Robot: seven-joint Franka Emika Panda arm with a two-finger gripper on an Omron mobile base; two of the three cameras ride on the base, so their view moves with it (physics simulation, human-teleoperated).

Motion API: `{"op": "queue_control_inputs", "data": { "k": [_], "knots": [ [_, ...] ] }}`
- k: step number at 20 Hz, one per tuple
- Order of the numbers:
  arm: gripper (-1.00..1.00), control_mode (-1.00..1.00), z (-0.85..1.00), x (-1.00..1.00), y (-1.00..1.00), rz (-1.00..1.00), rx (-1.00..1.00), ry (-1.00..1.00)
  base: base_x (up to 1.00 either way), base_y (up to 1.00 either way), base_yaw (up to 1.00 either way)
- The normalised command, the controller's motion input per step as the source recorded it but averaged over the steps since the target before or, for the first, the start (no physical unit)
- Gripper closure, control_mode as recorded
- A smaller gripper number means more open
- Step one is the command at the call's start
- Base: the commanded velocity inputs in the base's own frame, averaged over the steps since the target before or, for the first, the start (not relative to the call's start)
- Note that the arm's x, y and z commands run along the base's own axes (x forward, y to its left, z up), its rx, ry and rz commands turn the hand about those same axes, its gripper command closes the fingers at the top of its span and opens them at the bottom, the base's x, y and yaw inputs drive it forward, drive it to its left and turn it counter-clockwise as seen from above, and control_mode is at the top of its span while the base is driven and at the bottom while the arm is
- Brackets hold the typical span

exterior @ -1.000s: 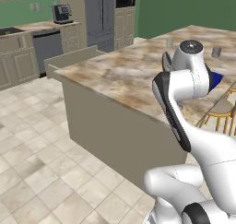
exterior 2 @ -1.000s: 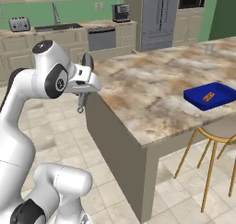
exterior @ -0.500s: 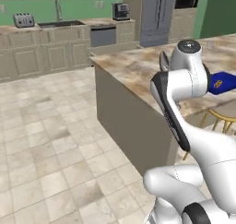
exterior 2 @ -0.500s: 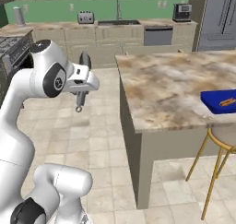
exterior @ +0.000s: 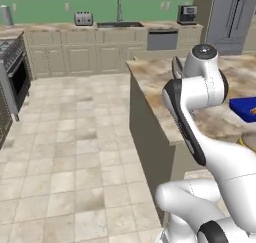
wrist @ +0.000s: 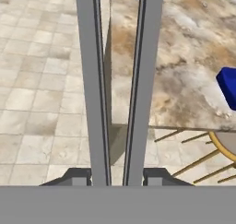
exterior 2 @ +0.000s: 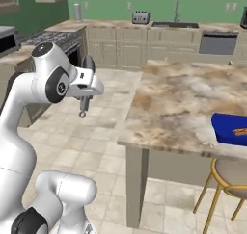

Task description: Take the tongs from the drawer on the left and place them on the dining counter next to the tray containing the hot dog.

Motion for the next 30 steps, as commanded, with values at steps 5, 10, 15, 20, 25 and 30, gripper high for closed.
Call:
{"op": "queue_control_inputs", "data": {
  "k": [5,10,15,20,25,30],
  "knots": [
    [1.00,1.00,0.00,0.00,0.00,0.00,0.00,0.00,-0.21,-1.00,0.38],
    [1.00,1.00,0.00,0.00,0.00,0.00,0.00,0.00,-0.25,-1.00,0.14],
    [1.00,1.00,0.00,0.00,0.00,0.00,0.00,0.00,-0.07,-0.95,-0.03],
    [1.00,1.00,0.00,0.00,0.00,0.00,0.00,0.00,0.00,-0.77,-0.12],
    [1.00,1.00,0.00,0.00,0.00,0.00,0.00,0.00,0.20,-0.52,-0.12],
    [1.00,1.00,0.00,0.00,0.00,0.00,0.00,0.00,0.39,-0.36,-0.10]
  ]
}}
